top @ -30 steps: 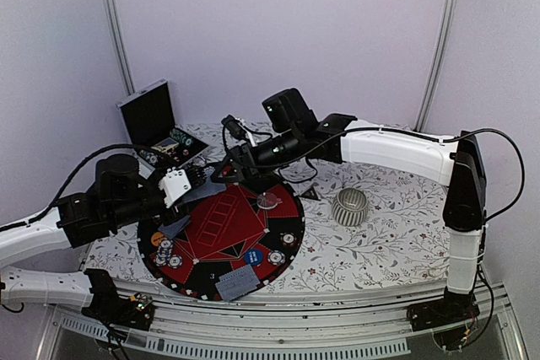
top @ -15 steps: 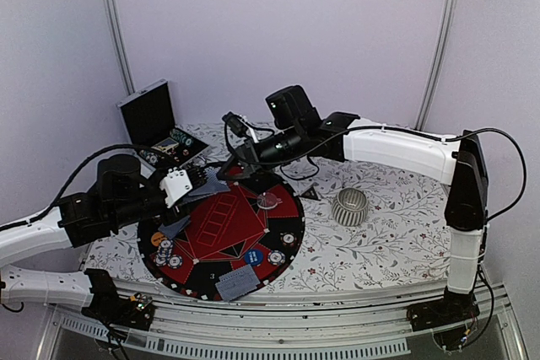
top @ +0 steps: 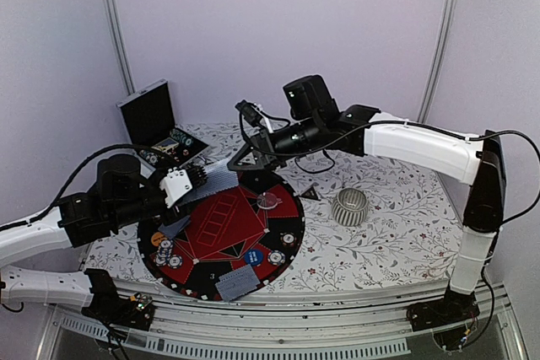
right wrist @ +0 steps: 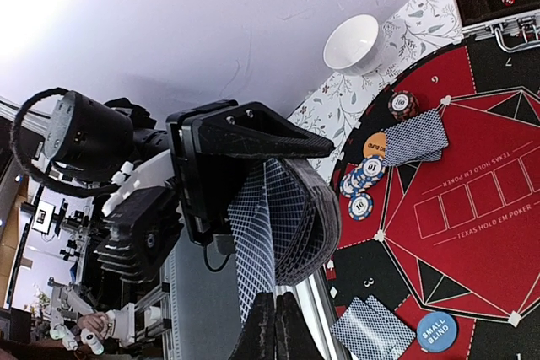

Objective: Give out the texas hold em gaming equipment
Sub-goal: Flop the poker card in the community card area.

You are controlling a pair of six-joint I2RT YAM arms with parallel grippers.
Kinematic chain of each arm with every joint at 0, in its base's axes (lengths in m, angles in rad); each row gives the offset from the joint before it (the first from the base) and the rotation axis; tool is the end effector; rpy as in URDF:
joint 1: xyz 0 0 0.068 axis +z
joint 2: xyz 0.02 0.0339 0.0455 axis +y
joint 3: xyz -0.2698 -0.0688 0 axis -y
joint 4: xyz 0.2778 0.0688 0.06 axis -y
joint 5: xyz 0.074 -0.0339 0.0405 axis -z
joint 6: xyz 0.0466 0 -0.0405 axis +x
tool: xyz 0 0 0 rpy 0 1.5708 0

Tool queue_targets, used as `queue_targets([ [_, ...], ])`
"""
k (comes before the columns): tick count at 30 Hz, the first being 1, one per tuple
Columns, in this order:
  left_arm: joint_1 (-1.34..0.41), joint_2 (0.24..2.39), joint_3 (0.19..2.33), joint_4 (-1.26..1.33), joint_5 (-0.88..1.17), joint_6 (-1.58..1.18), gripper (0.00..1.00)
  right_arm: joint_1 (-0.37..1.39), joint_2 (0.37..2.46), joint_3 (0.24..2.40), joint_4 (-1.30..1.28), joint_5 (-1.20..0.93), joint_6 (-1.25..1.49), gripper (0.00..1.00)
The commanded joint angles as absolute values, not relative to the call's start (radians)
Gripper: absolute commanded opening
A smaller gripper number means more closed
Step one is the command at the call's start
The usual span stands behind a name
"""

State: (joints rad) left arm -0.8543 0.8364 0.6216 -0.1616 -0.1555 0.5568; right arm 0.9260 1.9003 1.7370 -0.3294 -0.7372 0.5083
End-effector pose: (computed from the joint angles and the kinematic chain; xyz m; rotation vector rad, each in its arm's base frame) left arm 0.1598 -0.1725 0.2690 1.1797 1.5435 -0.0460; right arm 0.2675 0.4079 0.3315 -0.9924 2.1307 1.5670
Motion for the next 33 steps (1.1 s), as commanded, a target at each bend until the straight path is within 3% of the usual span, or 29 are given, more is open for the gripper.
queue_targets([
  [1, -0.847, 0.834, 0.623, -0.139, -0.17, 0.556, 0.54, 0.905, 1.805, 1.719, -0.307, -0.728, 0.503, 0.02],
  [7, -0.845, 0.842, 0.63, -0.143, -0.202, 0.536, 0.54, 0.869, 1.733, 1.67, -0.268, -0.673, 0.512, 0.02],
  [12, -0.836, 0.842, 0.639, -0.142, -0.238, 0.518, 0.54, 0.809, 1.648, 1.497, -0.056, -0.64, 0.625, 0.02],
  [17, -0.807, 0.839, 0.653, -0.128, -0.297, 0.498, 0.54, 0.792, 1.617, 1.297, 0.181, -0.395, 0.795, 0.02],
  [22, -0.783, 0.822, 0.657, -0.117, -0.326, 0.485, 0.54, 0.849, 1.767, 1.175, 0.435, -0.274, 1.023, 0.02],
  [33, -0.774, 0.784, 0.657, -0.116, -0.316, 0.48, 0.54, 1.027, 2.205, 1.408, 0.535, -0.327, 1.314, 0.02],
])
